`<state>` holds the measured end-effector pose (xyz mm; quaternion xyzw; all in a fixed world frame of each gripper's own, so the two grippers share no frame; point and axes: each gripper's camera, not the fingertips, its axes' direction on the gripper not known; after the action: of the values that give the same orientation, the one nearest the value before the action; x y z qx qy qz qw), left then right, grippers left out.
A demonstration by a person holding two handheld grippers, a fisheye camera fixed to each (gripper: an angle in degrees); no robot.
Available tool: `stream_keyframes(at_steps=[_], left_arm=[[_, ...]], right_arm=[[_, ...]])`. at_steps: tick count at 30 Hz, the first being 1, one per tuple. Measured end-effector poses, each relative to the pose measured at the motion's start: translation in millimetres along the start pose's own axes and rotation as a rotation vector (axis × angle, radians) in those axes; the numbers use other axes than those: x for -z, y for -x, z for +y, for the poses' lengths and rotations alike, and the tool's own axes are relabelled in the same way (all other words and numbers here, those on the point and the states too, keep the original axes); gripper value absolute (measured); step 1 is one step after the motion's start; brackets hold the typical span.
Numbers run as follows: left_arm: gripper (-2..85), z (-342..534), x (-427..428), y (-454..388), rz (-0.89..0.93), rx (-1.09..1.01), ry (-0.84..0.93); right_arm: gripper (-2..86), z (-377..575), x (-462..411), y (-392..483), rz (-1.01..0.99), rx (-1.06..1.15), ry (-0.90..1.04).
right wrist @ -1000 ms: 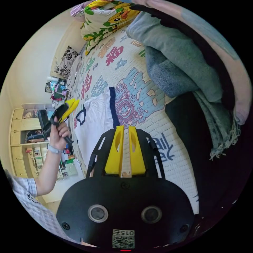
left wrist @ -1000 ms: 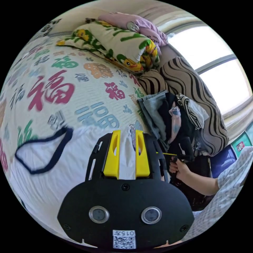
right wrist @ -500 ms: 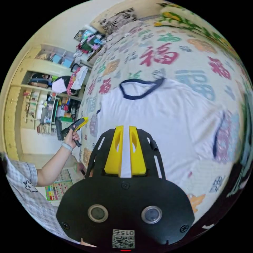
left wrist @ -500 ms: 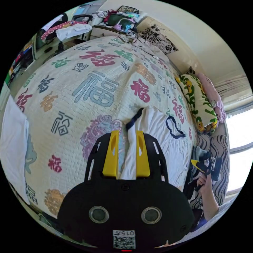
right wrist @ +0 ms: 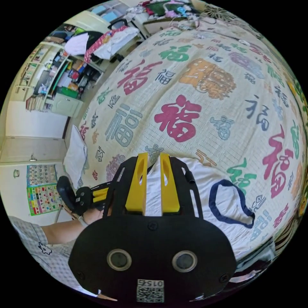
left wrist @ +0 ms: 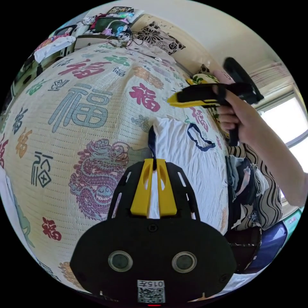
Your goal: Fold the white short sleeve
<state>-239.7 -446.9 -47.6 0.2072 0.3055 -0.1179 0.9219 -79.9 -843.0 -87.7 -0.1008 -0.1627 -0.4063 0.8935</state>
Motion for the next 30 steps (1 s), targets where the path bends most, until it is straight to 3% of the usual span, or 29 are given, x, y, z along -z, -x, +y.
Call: stream_keyframes(at_steps=[6, 9, 15, 23, 30], left_arm=[[-0.2, 12, -6, 4, 0.067, -0.080, 0.048], [-0.2, 19, -12, 3, 0.096, -0.133, 0.090], [0.0, 36, -18, 10, 0.114, -0.175, 0.141], [0.2, 54, -19, 31, 0.130, -0.154, 0.179], [0.1, 66, -15, 44, 0.119, -0.157, 0.180]], right_arm=[[7.3, -70, -56, 43, 0.184, 0.128, 0.329], [6.2, -80, -60, 44, 0.201, 0.105, 0.380], [0.6, -65, -48, 31, 0.216, 0.021, 0.380], [4.7, -59, -29, 28, 0.144, -0.084, 0.218], [4.0, -64, -60, 30, 0.111, -0.083, 0.293]])
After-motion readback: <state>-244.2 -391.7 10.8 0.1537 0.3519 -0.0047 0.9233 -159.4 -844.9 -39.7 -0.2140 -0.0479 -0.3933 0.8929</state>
